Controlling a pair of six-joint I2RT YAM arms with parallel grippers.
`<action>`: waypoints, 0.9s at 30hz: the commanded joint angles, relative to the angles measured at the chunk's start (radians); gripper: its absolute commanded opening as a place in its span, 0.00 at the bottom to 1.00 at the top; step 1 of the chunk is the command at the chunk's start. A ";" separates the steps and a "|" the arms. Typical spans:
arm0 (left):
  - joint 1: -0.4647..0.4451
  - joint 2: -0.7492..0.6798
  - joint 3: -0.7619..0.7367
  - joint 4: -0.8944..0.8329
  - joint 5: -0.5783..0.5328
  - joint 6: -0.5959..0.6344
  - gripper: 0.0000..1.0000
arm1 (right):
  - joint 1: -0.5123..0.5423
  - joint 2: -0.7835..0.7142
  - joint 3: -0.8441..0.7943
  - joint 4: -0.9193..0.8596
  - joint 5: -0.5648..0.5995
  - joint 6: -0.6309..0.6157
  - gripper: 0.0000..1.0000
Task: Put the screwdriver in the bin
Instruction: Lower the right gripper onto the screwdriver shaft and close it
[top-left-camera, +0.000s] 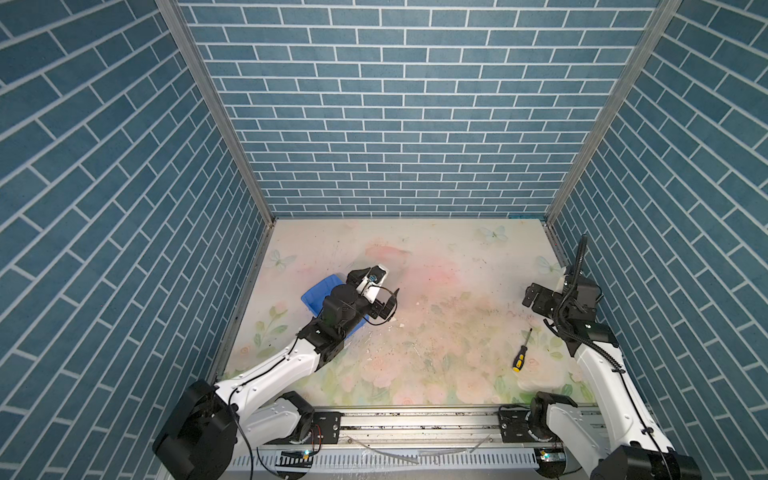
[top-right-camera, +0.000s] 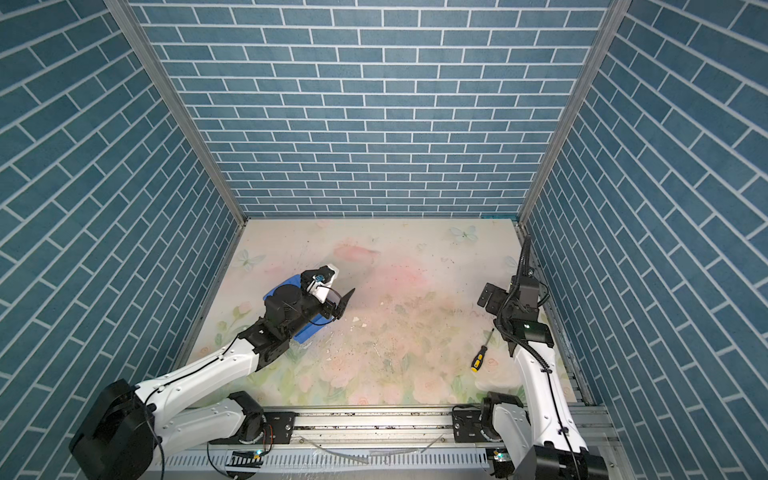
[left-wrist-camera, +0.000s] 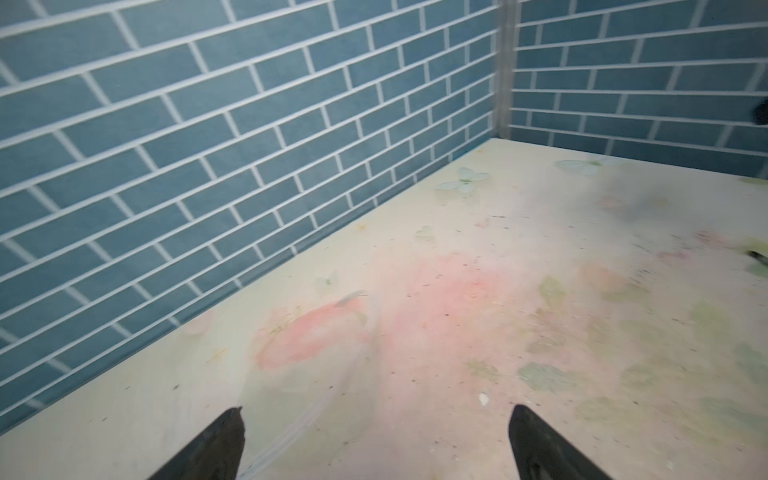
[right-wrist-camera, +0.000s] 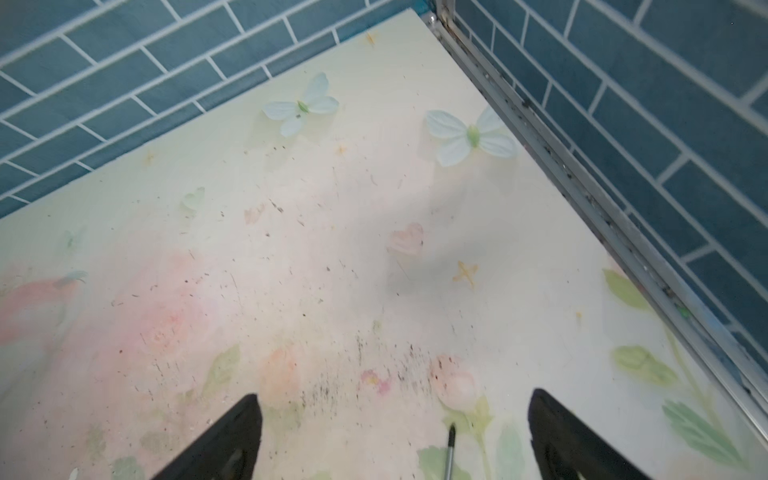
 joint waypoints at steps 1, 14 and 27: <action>-0.052 0.039 0.047 -0.052 0.156 0.075 1.00 | 0.000 0.018 0.045 -0.152 0.026 0.094 0.99; -0.289 0.167 0.118 -0.083 0.217 0.102 1.00 | -0.001 0.192 -0.006 -0.238 -0.046 0.212 0.83; -0.347 0.255 0.139 0.011 0.219 0.065 1.00 | -0.003 0.375 -0.037 -0.165 -0.067 0.242 0.37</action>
